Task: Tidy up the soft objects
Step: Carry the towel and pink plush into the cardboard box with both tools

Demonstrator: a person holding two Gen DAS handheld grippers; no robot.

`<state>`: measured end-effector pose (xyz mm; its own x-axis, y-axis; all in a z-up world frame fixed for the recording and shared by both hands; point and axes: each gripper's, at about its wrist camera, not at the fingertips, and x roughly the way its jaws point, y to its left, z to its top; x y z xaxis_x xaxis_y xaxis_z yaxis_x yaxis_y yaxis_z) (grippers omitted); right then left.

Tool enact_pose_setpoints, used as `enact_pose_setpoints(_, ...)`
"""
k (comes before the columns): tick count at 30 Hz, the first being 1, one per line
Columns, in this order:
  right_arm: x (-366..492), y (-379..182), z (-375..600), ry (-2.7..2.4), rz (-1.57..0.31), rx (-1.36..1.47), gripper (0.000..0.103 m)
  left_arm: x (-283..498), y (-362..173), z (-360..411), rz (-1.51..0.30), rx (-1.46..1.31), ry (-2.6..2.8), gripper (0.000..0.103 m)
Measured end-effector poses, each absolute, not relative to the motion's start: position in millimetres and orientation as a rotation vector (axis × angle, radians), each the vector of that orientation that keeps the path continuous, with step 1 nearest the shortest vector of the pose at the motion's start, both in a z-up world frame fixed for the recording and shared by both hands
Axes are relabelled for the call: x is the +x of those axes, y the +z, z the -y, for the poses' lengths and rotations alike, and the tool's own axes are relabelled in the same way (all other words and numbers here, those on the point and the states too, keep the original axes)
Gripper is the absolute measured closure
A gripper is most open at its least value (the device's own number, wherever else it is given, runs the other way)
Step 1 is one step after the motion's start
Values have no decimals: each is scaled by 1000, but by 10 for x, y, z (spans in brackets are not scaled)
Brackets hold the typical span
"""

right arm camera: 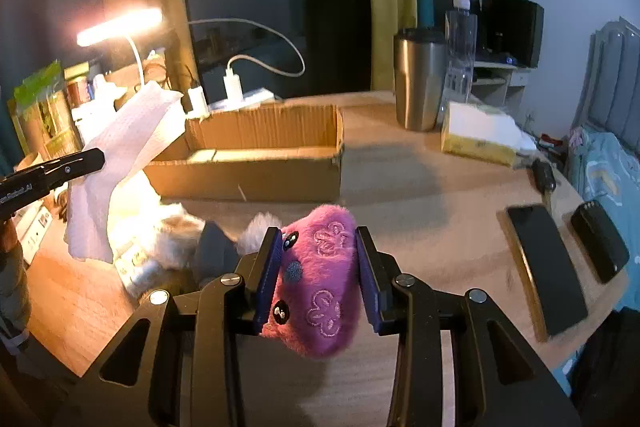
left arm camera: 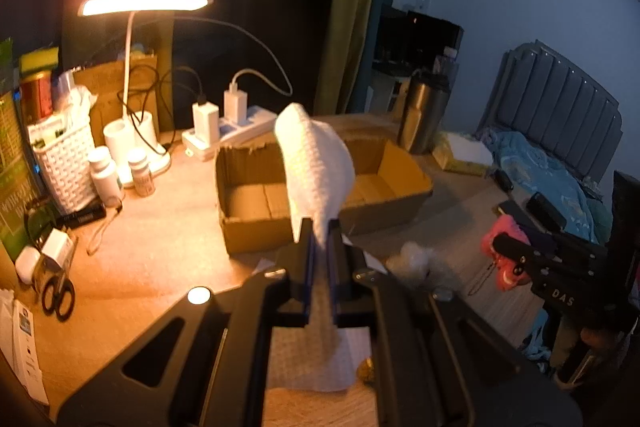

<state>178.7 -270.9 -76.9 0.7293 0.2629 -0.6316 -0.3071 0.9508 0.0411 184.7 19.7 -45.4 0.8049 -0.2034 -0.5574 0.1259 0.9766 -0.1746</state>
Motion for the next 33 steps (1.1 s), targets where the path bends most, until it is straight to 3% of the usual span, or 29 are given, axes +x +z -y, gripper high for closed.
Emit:
enact_pose_setpoints(17,2212,-430,2668,316,-605,-74,64,2250,-109,-317,-536,-124,-177,97)
enact_pose_setpoints(33,2735,-376,2479,341,-597,-103,64,2835,-343,-216,-551,-90,-277,97)
